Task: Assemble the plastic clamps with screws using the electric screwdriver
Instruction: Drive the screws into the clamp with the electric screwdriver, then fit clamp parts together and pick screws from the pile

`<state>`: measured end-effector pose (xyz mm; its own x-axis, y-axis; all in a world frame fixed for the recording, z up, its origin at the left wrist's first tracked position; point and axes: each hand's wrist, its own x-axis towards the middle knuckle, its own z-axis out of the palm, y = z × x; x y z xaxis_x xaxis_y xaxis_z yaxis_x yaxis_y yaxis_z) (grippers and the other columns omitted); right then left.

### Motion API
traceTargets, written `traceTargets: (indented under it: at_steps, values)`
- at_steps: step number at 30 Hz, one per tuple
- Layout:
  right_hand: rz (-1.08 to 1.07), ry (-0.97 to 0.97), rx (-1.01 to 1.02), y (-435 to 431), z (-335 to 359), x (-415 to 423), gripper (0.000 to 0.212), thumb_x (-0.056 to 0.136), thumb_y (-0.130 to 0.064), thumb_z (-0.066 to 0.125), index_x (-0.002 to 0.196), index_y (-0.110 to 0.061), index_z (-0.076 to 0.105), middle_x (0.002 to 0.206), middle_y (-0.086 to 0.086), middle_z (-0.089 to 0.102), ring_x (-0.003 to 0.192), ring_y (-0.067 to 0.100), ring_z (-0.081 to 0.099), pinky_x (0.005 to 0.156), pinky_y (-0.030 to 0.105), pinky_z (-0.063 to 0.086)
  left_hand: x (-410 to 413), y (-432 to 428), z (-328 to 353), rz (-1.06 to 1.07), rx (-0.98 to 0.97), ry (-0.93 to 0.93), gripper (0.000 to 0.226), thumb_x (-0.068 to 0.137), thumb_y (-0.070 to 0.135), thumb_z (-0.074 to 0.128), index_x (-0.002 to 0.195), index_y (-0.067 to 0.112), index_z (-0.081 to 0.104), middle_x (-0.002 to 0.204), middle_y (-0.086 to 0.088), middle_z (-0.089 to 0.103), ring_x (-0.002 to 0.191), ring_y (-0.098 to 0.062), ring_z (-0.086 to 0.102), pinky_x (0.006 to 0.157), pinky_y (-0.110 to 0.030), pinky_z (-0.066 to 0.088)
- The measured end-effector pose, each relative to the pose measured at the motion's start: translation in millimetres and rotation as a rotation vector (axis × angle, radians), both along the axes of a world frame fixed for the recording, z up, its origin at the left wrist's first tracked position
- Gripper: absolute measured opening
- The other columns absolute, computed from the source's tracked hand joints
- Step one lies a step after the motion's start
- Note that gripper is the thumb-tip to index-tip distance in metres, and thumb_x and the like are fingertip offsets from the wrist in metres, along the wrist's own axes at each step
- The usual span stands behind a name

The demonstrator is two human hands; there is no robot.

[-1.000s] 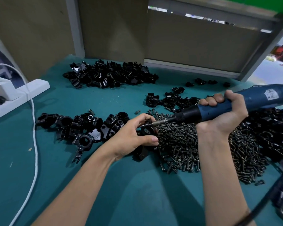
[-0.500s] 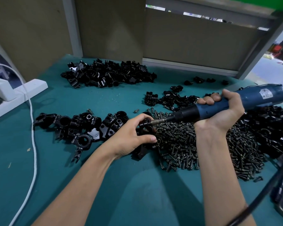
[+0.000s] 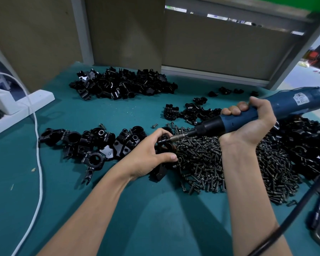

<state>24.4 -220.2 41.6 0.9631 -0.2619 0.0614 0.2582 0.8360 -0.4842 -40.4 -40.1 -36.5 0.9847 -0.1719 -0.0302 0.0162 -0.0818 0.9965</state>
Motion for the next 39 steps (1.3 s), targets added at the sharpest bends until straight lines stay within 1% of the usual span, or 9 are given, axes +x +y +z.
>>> traceTargets:
  at_steps: [10,17,20,22,24,28,31,35,39]
  values:
    - [0.031,-0.057,-0.044,1.3,6.3,-3.9,0.017,0.088,-0.011,0.046,0.072,-0.016,0.045,0.053,-0.005,0.042,0.043,0.011,0.039,0.047,0.022,0.038,0.1,-1.3,-0.2,-0.009,-0.036,0.005,0.035,0.085,0.005,0.074,0.099,0.032,0.057,0.107,-0.019,0.067,0.1,-0.037,0.07,0.09,-0.059,0.054]
    - [0.079,-0.431,-0.22,-32.4,27.8,-21.9,0.01,0.084,-0.012,0.049,0.084,-0.018,0.058,0.058,-0.006,0.049,0.05,0.01,0.044,0.054,0.022,0.038,3.2,-1.0,0.2,0.04,-0.373,0.042,0.039,0.067,0.008,0.078,0.101,0.018,0.062,0.091,-0.003,0.075,0.094,-0.026,0.073,0.077,-0.025,0.059]
    - [0.062,-0.41,-0.616,-65.2,32.6,-33.3,0.008,0.084,-0.019,0.054,0.085,-0.016,0.047,0.06,-0.005,0.048,0.051,0.01,0.045,0.057,0.022,0.041,4.2,0.9,0.8,0.089,-0.618,0.065,0.042,0.068,0.003,0.073,0.107,0.006,0.059,0.088,-0.005,0.076,0.091,-0.027,0.073,0.079,-0.028,0.06]
    - [0.04,-0.312,-1.084,-80.4,25.9,-49.8,0.039,0.074,-0.046,0.072,0.081,-0.014,0.05,0.058,-0.003,0.052,0.048,0.012,0.048,0.052,0.02,0.043,4.6,-0.1,3.1,0.091,-0.765,0.071,0.035,0.072,-0.001,0.068,0.105,0.002,0.06,0.092,-0.009,0.074,0.091,-0.028,0.072,0.078,-0.029,0.06]
    - [-0.07,-0.37,-1.537,-78.4,10.6,-71.7,0.045,0.062,-0.059,0.079,0.084,-0.026,0.06,0.064,-0.009,0.062,0.046,0.001,0.053,0.046,0.013,0.044,5.1,-0.8,4.9,0.1,-0.86,0.082,0.029,0.074,-0.002,0.064,0.103,-0.001,0.062,0.102,-0.015,0.069,0.094,-0.029,0.071,0.078,-0.031,0.061]
    - [-0.107,-0.537,-2.066,-61.3,-38.8,-109.2,0.071,0.054,-0.077,0.066,0.113,-0.038,0.059,0.081,-0.027,0.067,0.066,-0.002,0.064,0.057,0.017,0.053,5.0,-1.0,6.6,0.138,-0.96,0.14,0.025,0.078,0.003,0.062,0.102,-0.004,0.063,0.108,-0.022,0.066,0.094,-0.032,0.072,0.074,-0.031,0.062]
    - [-0.111,-0.708,-2.284,-62.2,-76.5,-118.3,0.078,0.065,-0.079,0.05,0.119,-0.024,0.058,0.079,-0.011,0.068,0.06,0.006,0.063,0.05,0.026,0.057,4.7,-0.9,5.2,0.136,-1.002,0.15,0.028,0.081,0.007,0.063,0.107,-0.004,0.062,0.104,-0.021,0.068,0.095,-0.033,0.072,0.074,-0.033,0.061]
    - [-0.144,-0.716,-2.426,-61.2,-88.9,-118.4,0.088,0.08,-0.086,0.027,0.107,-0.016,0.074,0.077,-0.012,0.064,0.068,0.01,0.062,0.052,0.023,0.056,6.0,-2.3,2.9,0.12,-0.925,0.088,0.03,0.076,0.003,0.068,0.105,-0.001,0.06,0.087,-0.01,0.072,0.09,-0.027,0.071,0.078,-0.032,0.06]
    - [-0.17,-0.59,-2.217,-43.4,-68.2,-105.0,0.066,0.091,-0.072,0.034,0.111,-0.02,0.07,0.096,-0.013,0.064,0.091,0.006,0.057,0.074,0.024,0.052,5.1,-5.9,1.5,0.093,-0.755,0.069,0.037,0.071,0.001,0.071,0.106,0.001,0.059,0.084,-0.006,0.073,0.089,-0.026,0.072,0.078,-0.031,0.06]
